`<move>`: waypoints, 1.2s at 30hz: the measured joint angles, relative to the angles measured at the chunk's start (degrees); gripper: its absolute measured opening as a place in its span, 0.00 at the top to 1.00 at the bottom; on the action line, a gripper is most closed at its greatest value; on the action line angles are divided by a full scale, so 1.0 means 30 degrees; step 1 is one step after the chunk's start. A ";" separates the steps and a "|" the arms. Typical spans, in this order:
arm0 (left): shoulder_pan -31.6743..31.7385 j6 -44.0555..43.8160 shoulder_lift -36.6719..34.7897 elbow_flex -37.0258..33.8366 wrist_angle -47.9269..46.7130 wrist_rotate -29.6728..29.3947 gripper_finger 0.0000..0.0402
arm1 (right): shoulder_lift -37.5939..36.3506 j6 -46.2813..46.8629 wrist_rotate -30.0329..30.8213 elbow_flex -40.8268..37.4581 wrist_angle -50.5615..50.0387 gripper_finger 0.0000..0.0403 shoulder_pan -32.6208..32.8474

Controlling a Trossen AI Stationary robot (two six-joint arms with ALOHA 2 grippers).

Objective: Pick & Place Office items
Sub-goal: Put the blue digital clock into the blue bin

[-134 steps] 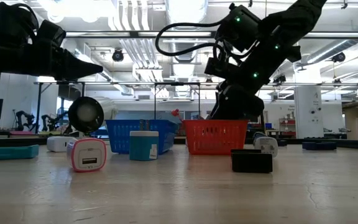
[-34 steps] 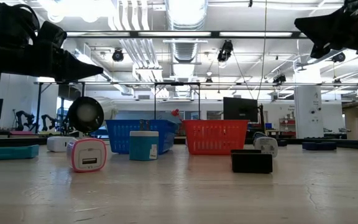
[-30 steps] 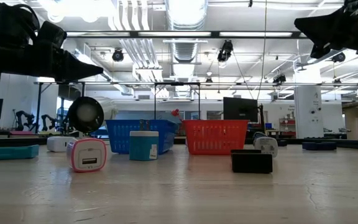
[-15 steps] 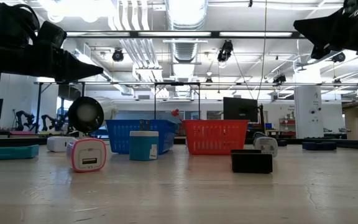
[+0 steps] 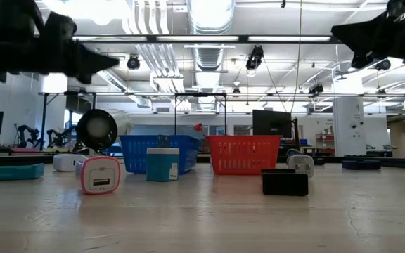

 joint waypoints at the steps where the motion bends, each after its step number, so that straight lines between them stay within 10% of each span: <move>1: 0.0000 -0.0113 0.0003 0.0408 -0.0153 0.0362 0.98 | 0.0034 -0.0007 -0.0001 0.0000 0.0001 0.98 0.0007; 16: -0.1610 -0.0880 0.2507 1.0955 -1.4384 -0.2868 0.98 | 0.0143 -0.0549 -0.0001 0.0002 -0.0199 0.98 0.0007; 36: -1.1444 -0.9661 1.2515 1.7395 -2.4837 -0.6970 0.95 | 0.0135 -0.0713 -0.0007 0.0007 -0.1192 0.98 0.0011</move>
